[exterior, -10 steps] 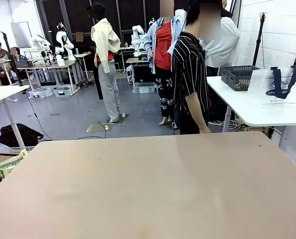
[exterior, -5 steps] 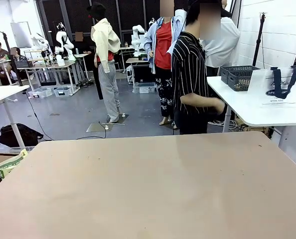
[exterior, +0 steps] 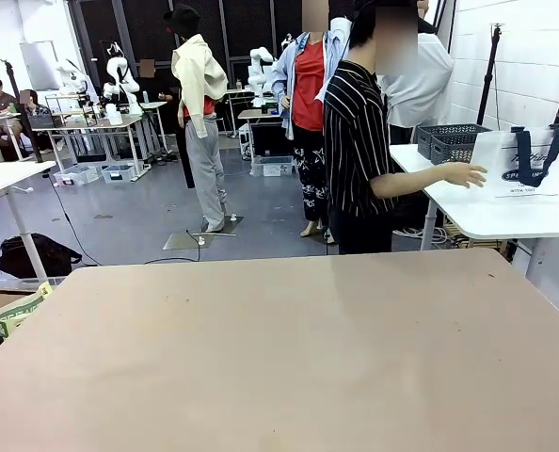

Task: Transfer purchased items from the store into the shopping bag.
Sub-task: Open the Reusable shopping bag in the center of the table.

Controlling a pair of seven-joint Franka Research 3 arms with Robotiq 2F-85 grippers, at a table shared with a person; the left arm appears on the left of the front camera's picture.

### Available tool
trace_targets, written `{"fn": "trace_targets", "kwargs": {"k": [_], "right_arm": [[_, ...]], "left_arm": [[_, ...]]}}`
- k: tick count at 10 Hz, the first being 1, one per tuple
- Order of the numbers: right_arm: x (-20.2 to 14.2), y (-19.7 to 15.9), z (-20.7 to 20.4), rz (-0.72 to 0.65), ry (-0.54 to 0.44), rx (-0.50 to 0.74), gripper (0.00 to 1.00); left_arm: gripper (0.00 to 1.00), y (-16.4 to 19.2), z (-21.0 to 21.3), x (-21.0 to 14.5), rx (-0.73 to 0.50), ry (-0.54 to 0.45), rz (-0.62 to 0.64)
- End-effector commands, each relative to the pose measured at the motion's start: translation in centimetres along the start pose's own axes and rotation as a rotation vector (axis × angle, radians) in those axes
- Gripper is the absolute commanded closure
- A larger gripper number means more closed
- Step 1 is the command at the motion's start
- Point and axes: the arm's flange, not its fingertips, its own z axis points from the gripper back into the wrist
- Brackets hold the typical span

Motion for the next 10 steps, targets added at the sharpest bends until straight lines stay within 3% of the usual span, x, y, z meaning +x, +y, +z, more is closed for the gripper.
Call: {"fn": "trace_targets", "kwargs": {"k": [1,10], "right_arm": [[-0.08,0.19,-0.07,-0.015,0.001,-0.005,0.0],[-0.08,0.19,-0.07,-0.015,0.001,-0.005,0.0]], "left_arm": [[0.0,0.11,0.16,0.03,0.009,-0.001,0.01],[0.0,0.11,0.16,0.03,0.009,-0.001,0.01]]}}
